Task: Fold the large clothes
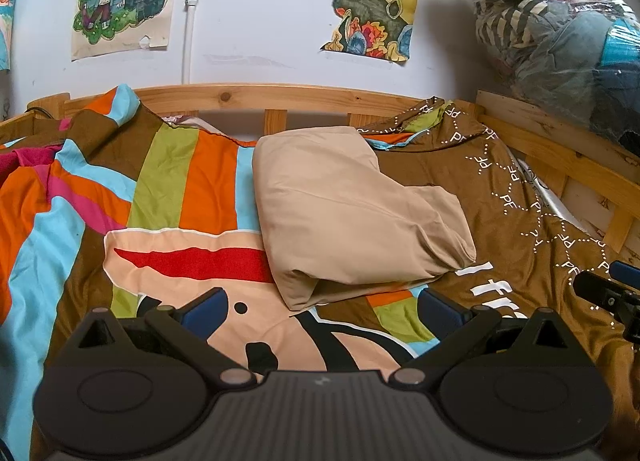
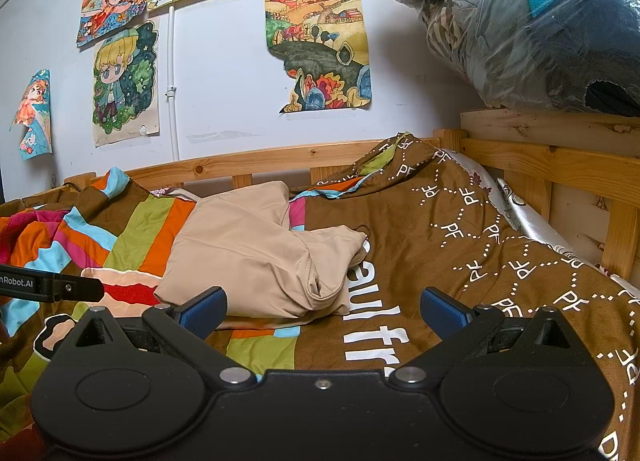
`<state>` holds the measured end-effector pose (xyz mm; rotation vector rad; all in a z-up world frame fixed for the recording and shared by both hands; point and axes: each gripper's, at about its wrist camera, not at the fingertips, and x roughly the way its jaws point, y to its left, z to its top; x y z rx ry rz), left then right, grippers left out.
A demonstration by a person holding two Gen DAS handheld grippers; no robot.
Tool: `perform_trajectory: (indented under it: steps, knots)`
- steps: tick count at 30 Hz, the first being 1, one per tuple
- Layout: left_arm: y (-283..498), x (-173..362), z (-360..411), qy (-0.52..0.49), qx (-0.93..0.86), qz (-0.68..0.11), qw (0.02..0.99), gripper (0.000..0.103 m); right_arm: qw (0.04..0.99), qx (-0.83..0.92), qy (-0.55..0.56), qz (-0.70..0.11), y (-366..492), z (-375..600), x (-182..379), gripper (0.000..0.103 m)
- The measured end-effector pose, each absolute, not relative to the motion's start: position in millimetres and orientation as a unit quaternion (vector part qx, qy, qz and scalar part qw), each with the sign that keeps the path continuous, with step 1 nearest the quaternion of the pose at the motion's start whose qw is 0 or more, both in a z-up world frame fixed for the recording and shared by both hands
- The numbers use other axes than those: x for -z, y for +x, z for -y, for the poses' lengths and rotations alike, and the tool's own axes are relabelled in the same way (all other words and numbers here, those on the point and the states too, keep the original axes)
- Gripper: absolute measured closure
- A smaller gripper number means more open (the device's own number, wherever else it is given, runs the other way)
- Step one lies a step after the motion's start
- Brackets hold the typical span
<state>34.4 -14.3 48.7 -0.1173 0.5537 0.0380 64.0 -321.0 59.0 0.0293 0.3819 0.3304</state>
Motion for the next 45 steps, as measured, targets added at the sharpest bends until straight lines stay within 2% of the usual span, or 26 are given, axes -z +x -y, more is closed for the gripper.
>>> perform_trajectory:
  steps: [32,41,45]
  knots:
    - [34.2,-48.9,14.4,-0.055,-0.019,-0.274,0.96,0.001,0.968,-0.163,0.014,-0.189,64.1,320.9,-59.2,0.001]
    - [38.1,-46.2,21.2,-0.001,-0.058,-0.292,0.955,0.001,0.968,-0.163,0.014,-0.19,64.2,320.8,-59.3,0.001]
    - [38.6,-47.0,17.3,-0.008,-0.065,-0.293,0.954,0.001,0.968,-0.164,0.014,-0.189,63.8,320.5,-59.3,0.001]
